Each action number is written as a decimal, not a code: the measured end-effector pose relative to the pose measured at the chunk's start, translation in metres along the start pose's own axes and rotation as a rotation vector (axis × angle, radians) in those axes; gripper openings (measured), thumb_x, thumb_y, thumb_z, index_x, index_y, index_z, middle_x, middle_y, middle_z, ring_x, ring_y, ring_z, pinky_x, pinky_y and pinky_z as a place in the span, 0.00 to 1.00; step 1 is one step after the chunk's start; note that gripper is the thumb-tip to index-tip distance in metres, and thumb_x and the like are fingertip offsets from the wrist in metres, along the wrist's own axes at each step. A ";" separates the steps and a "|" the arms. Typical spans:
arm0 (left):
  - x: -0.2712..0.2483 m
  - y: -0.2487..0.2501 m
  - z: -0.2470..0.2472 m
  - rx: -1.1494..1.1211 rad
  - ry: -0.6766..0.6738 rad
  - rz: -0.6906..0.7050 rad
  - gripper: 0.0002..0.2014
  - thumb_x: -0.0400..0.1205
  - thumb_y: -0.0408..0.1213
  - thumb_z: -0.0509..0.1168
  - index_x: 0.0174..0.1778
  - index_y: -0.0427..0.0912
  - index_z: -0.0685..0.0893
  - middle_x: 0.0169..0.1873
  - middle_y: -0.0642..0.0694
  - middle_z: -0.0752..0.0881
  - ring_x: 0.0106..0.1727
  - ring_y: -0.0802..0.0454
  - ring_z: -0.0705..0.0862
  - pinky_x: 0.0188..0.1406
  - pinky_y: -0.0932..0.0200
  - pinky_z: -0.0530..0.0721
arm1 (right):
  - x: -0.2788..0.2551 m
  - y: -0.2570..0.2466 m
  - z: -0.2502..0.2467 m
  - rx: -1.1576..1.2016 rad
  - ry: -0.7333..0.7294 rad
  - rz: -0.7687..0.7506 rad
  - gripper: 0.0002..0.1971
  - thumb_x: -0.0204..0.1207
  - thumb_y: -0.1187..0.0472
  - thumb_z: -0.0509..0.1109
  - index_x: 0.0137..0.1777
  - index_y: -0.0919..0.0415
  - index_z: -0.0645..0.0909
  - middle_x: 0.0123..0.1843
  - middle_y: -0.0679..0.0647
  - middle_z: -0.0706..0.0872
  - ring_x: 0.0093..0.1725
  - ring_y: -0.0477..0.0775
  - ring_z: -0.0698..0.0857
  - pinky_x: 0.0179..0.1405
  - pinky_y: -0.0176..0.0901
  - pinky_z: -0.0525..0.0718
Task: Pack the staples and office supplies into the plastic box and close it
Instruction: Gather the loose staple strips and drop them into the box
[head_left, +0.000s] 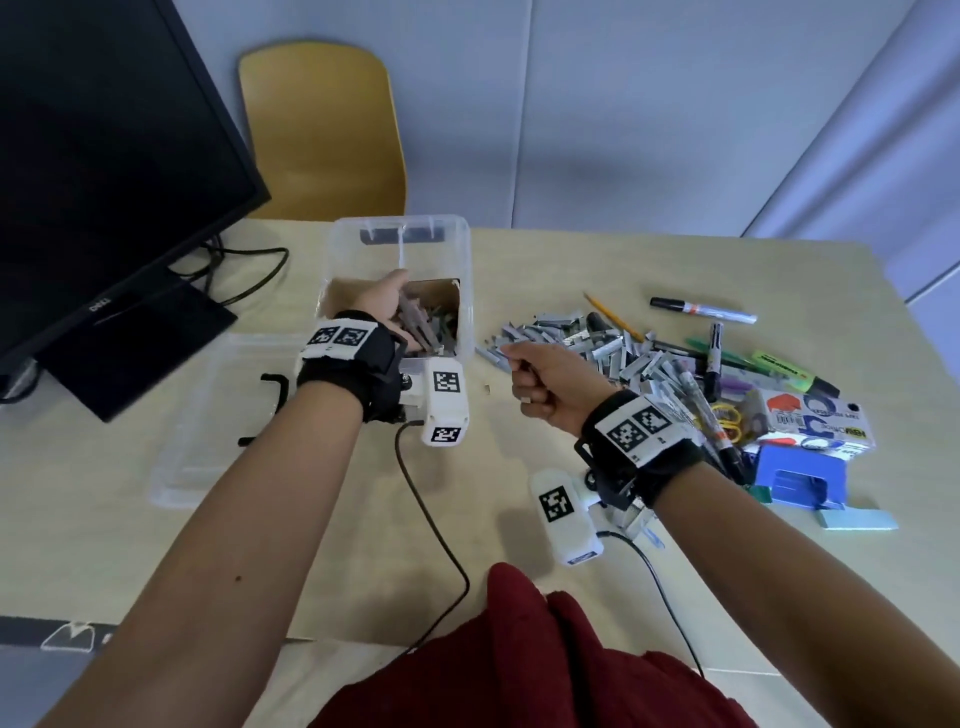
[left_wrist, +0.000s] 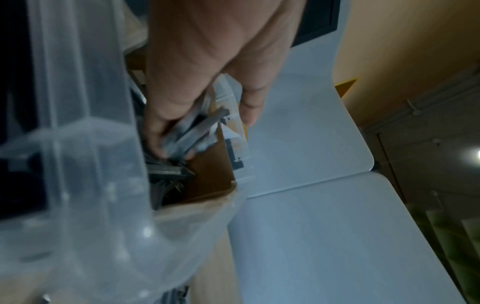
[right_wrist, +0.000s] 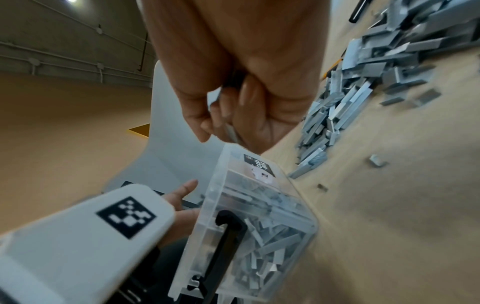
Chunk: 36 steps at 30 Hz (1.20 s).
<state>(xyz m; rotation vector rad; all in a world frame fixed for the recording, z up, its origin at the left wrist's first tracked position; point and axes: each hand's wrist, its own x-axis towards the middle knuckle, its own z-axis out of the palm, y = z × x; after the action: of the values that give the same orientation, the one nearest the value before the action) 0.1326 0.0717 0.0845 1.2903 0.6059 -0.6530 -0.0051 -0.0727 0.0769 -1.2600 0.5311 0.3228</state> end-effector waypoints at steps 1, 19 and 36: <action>0.000 0.001 0.000 0.100 -0.012 0.022 0.22 0.81 0.50 0.64 0.64 0.38 0.78 0.53 0.41 0.83 0.57 0.43 0.81 0.60 0.42 0.81 | 0.002 -0.002 0.003 0.027 -0.005 -0.006 0.17 0.81 0.60 0.60 0.29 0.57 0.68 0.19 0.46 0.64 0.15 0.42 0.59 0.11 0.30 0.55; -0.001 0.020 -0.058 0.776 0.338 0.618 0.14 0.74 0.25 0.66 0.27 0.45 0.73 0.45 0.38 0.86 0.44 0.42 0.87 0.46 0.55 0.86 | 0.070 -0.056 0.098 0.331 0.103 0.085 0.11 0.80 0.75 0.48 0.43 0.62 0.67 0.33 0.57 0.68 0.29 0.51 0.67 0.31 0.37 0.72; -0.010 -0.009 -0.060 1.004 0.436 0.643 0.24 0.80 0.29 0.56 0.74 0.43 0.68 0.71 0.39 0.70 0.73 0.41 0.67 0.69 0.46 0.67 | 0.060 -0.052 0.101 -0.059 -0.088 0.084 0.12 0.83 0.67 0.53 0.61 0.68 0.74 0.53 0.59 0.81 0.54 0.58 0.80 0.63 0.59 0.77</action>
<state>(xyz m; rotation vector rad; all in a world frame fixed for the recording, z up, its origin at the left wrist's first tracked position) 0.1169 0.1301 0.0751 2.4630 0.1340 -0.0886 0.0921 0.0062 0.1071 -1.2766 0.5030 0.4653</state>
